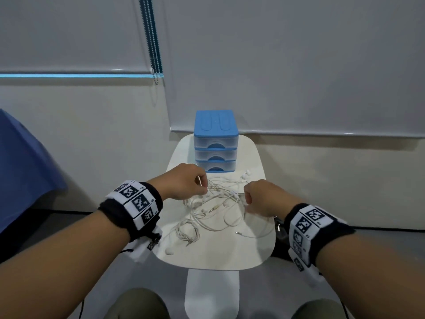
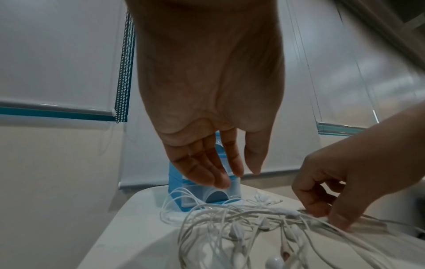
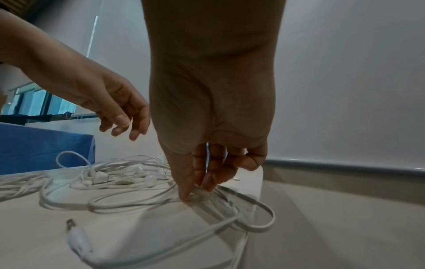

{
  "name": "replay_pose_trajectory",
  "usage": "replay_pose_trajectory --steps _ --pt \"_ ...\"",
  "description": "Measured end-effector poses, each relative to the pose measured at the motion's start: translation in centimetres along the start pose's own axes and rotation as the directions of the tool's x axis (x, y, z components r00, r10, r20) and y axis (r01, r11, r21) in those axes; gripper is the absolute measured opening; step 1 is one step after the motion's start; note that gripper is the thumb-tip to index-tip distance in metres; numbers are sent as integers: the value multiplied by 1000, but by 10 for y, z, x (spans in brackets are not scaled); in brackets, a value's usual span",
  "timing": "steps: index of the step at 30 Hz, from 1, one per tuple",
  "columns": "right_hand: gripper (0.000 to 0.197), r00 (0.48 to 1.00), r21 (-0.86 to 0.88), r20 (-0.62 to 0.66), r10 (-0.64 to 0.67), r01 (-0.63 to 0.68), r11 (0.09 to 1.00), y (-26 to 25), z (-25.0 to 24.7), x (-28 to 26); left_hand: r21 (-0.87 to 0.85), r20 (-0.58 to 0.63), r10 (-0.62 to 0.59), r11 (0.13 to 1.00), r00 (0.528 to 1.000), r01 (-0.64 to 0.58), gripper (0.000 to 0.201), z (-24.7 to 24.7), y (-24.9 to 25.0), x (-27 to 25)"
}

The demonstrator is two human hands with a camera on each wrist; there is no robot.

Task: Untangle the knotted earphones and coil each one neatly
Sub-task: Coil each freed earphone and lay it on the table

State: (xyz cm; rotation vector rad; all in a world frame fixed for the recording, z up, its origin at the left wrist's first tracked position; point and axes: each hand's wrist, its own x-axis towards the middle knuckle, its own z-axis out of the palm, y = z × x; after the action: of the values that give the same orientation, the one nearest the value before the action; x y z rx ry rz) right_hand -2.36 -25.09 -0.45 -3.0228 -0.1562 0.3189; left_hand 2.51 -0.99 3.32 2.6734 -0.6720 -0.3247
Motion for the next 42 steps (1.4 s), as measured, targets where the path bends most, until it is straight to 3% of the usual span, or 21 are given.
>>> replay_pose_trajectory --steps 3,6,8,10,13,17,25,28,30,33,36,38,40,42 --pt "20 1000 -8 19 -2 3 1000 -3 -1 3 -4 -7 22 1000 1000 -22 14 -7 3 6" --pt "20 999 33 31 -11 10 999 -5 -16 2 11 -4 106 994 994 -106 36 -10 12 10" --pt "7 999 128 -44 -15 20 992 -3 -33 0 53 7 167 984 986 -167 53 -10 20 13" --pt "8 991 201 -133 -13 40 979 0 -47 -2 102 19 214 971 977 -215 60 -7 26 21" --pt "11 988 219 -149 -32 64 974 2 -53 -5 153 29 234 960 972 -236 48 0 33 34" --pt "10 990 300 -139 1 41 953 7 -34 -2 233 -24 257 941 966 -245 6 9 38 44" --pt "7 981 413 -165 100 -23 911 13 0 14 246 -131 268 941 955 -230 23 -26 34 49" --pt "11 976 440 -171 136 -48 897 8 2 22 208 -253 309 943 917 -261 24 -53 44 43" --pt "15 976 444 -175 131 -41 895 5 5 26 65 -380 299 953 876 -297 22 -75 53 35" --pt "13 974 478 -178 144 -42 878 1 12 31 -172 -580 249 893 775 -415 16 -105 68 20" --pt "12 974 513 -157 164 -61 856 -7 10 35 -282 -710 204 794 674 -538 14 -130 84 2" --pt "26 977 567 -149 149 -39 823 -13 3 34 -286 -756 181 774 630 -565 15 -143 94 -8" --pt "48 982 622 -156 105 15 783 -19 -8 30 -297 -773 163 761 613 -577 17 -150 103 -15" --pt "57 977 649 -200 77 73 757 -25 -22 23 -326 -779 152 730 608 -601 18 -155 110 -21"
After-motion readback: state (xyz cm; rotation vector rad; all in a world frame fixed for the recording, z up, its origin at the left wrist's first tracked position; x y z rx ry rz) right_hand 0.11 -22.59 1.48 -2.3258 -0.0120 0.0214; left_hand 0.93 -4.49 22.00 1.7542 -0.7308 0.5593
